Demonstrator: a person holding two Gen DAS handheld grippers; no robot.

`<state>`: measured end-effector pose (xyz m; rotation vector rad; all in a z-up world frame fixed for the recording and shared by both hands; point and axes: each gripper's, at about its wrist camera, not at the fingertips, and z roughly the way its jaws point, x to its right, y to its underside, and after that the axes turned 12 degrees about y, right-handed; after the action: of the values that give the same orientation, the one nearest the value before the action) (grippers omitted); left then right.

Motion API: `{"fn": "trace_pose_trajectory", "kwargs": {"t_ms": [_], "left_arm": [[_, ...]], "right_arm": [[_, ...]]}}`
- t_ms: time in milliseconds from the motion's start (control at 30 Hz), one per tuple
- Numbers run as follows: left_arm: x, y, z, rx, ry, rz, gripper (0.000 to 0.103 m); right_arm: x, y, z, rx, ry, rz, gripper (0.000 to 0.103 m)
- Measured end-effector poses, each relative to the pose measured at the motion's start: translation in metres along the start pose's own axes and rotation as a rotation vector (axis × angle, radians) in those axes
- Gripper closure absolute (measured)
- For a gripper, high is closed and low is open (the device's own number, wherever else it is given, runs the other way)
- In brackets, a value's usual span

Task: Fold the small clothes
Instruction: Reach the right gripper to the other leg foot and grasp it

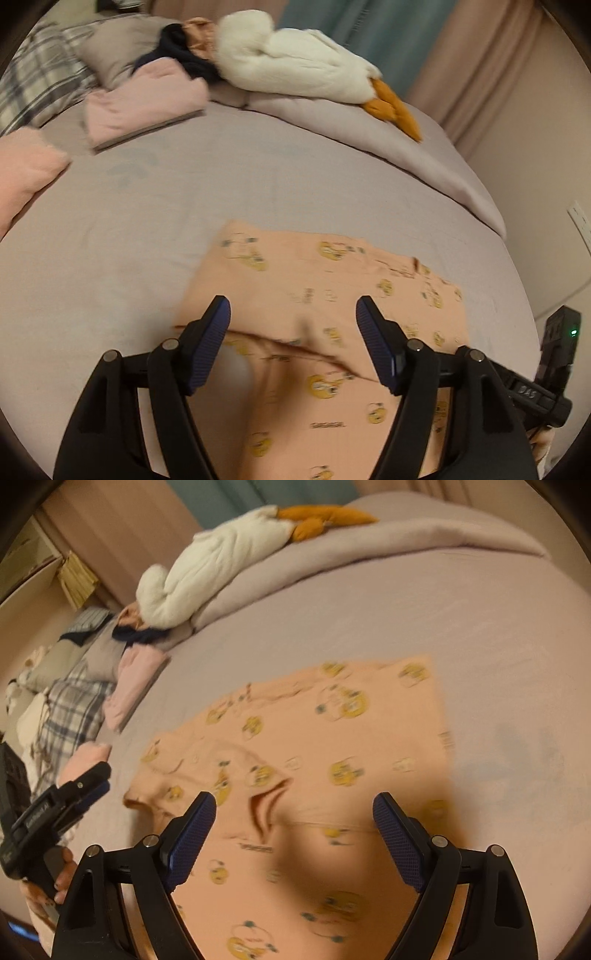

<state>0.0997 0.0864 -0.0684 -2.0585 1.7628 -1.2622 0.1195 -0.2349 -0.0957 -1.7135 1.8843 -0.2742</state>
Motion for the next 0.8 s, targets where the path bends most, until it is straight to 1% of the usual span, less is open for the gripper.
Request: {"fn": "trace_pose_trajectory", "kwargs": {"t_ms": [33, 100, 200, 233, 267, 300, 367, 400, 467, 600, 733, 800], "left_arm": [[-0.007, 0.002, -0.002, 0.003, -0.003, -0.018, 0.033], [-0.018, 0.003, -0.008, 0.008, -0.01, -0.049, 0.033], [-0.03, 0.004, -0.014, 0.014, -0.033, -0.085, 0.033], [-0.034, 0.006, -0.015, 0.013, -0.04, -0.097, 0.033], [-0.037, 0.006, -0.016, 0.013, -0.044, -0.103, 0.033], [-0.04, 0.007, -0.018, 0.015, -0.049, -0.111, 0.033], [-0.045, 0.009, -0.022, 0.017, -0.059, -0.123, 0.033], [-0.048, 0.009, -0.024, 0.02, -0.062, -0.129, 0.033], [-0.051, 0.008, -0.026, 0.026, -0.063, -0.14, 0.033], [-0.054, 0.005, -0.028, 0.031, -0.054, -0.158, 0.033], [-0.055, 0.003, -0.023, 0.021, -0.052, -0.166, 0.033], [-0.052, 0.002, -0.02, 0.012, -0.05, -0.16, 0.033]], "right_arm": [[-0.006, 0.001, 0.008, -0.022, -0.019, -0.006, 0.021], [-0.015, 0.002, 0.02, -0.057, -0.034, -0.017, 0.026], [-0.028, 0.004, 0.036, -0.09, -0.023, -0.048, 0.032], [-0.032, 0.005, 0.041, -0.102, -0.016, -0.057, 0.038], [-0.035, 0.005, 0.046, -0.112, -0.005, -0.064, 0.043], [-0.038, 0.006, 0.05, -0.108, 0.006, -0.073, 0.049], [-0.043, 0.003, 0.051, -0.09, 0.022, -0.102, 0.074], [-0.045, 0.002, 0.05, -0.087, 0.028, -0.116, 0.098], [-0.045, -0.004, 0.038, -0.058, -0.003, -0.122, 0.097], [-0.041, -0.025, 0.0, 0.034, -0.075, -0.124, 0.098], [-0.034, -0.053, -0.043, 0.137, -0.121, -0.14, 0.098], [-0.031, -0.063, -0.056, 0.175, -0.118, -0.142, 0.098]]}}
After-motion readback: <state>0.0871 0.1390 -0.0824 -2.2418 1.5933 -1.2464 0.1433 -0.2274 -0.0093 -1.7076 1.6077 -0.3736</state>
